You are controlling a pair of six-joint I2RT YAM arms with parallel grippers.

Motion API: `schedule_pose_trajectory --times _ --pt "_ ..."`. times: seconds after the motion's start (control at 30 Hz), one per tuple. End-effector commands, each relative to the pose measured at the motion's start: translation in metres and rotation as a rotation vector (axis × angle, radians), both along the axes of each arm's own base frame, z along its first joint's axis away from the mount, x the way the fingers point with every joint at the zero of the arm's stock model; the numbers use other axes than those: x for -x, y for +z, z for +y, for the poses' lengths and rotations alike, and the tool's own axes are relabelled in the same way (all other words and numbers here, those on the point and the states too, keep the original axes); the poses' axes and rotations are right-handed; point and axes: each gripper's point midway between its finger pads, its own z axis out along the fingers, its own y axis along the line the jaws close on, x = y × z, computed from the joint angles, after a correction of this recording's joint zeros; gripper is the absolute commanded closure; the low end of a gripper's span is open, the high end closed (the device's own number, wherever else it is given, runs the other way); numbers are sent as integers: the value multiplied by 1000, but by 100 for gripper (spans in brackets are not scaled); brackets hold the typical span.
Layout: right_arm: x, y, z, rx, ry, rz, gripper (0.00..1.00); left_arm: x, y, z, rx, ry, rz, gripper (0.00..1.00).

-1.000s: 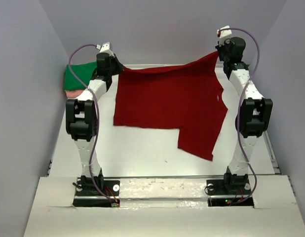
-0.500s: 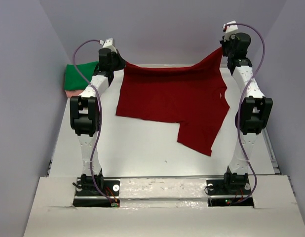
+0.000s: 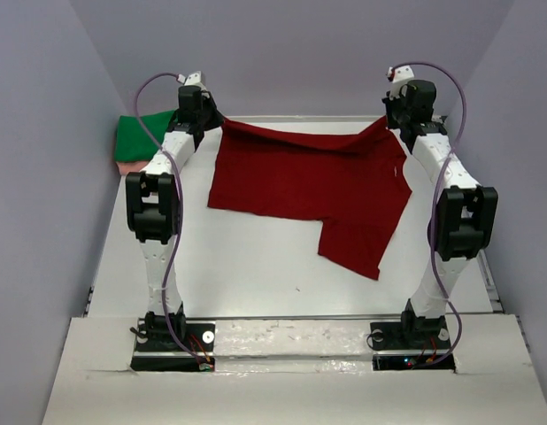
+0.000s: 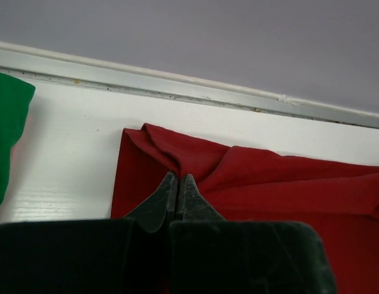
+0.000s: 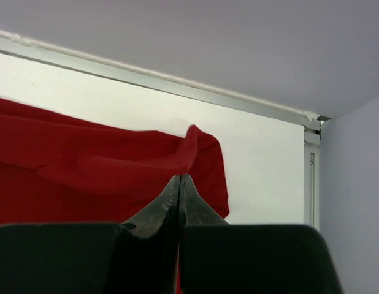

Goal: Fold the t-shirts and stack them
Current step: Fold the tshirt

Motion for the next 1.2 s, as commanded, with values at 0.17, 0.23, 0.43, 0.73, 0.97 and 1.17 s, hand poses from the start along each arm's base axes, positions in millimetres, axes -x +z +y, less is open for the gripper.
schedule_pose_trajectory --times 0.17,0.23,0.43,0.73,0.97,1.17 --pt "22 40 -2 15 -88 -45 100 0 6 12 -20 98 90 100" --pt "26 42 -3 34 -119 -39 100 -2 5 9 -11 80 107 100" --pt "41 38 7 48 -141 -18 100 7 4 2 9 61 128 100" --pt "45 24 11 48 -143 15 100 20 -8 -18 7 44 179 71" --pt "50 29 11 48 -141 10 100 30 -22 -19 -13 110 247 44" --pt "50 18 8 51 -162 40 100 28 -11 -20 2 124 215 42"
